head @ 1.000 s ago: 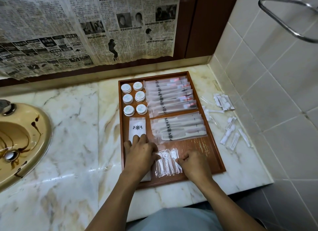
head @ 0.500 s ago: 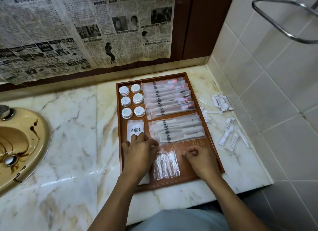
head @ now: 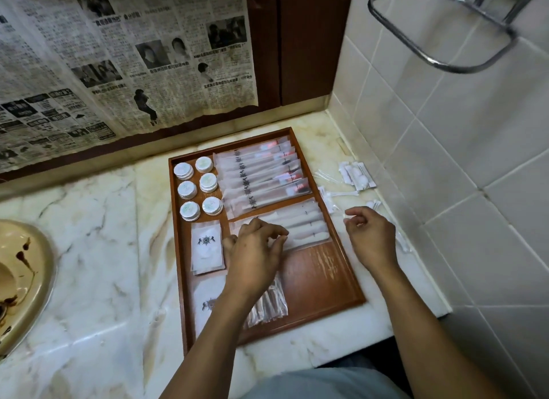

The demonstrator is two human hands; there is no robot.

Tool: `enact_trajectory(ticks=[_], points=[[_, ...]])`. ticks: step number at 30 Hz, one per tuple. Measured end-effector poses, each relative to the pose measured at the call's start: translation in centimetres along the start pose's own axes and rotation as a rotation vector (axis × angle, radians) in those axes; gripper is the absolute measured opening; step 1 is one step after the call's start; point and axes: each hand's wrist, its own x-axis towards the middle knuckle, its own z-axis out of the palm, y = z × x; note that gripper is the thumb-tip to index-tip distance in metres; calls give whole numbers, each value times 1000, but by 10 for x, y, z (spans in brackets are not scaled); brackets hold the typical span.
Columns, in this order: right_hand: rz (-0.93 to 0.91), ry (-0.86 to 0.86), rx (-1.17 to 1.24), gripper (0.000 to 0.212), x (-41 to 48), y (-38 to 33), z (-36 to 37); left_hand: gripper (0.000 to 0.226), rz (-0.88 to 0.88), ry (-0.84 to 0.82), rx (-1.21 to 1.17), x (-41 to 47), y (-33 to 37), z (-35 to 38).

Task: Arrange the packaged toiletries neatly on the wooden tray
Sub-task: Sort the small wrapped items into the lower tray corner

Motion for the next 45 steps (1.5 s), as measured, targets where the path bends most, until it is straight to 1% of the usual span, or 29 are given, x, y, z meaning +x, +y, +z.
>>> enact_trajectory(ticks=[4,5,8,10,13,16,21,23,27,31,35,37,39,41,42,45], points=[[-108,-62,-275,32,32,26,16,11,37,-16,32,13,19,11],[-142,-44,-315,30,34,33,21,11,50,-25,36,18,24,15],[-289,89,-390,16,29,49,28,13,70,-42,63,37,32,27],[-343,154,-427,20,26,53,29,15,90,-35,126,52,39,35],[-313,197,-414,21,31,54,30,19,128,-60,197,81,53,47],[-334,208,-386,22,28,53,32,26,185,-93,282,109,62,52],[-274,231,-294,23,30,57,36,49,263,-157,424,166,74,72],[-240,243,-252,23,30,60,38,53,299,-184,492,186,78,80],[-176,227,-212,29,31,63,40,48,357,-275,635,205,83,93],[-192,237,-205,25,30,62,40,31,385,-327,603,208,82,101],[-179,231,-192,25,30,62,40,26,389,-296,634,207,81,102],[-179,228,-188,26,31,62,40,27,351,-239,580,205,79,101],[-178,225,-174,28,30,60,39,25,224,-147,420,199,79,95],[-173,227,-148,32,30,57,36,16,39,-40,169,187,81,85],[-171,228,-135,34,30,57,36,12,-56,-13,37,179,81,80],[-170,226,-115,34,30,55,35,11,-280,-48,-468,153,79,66]])
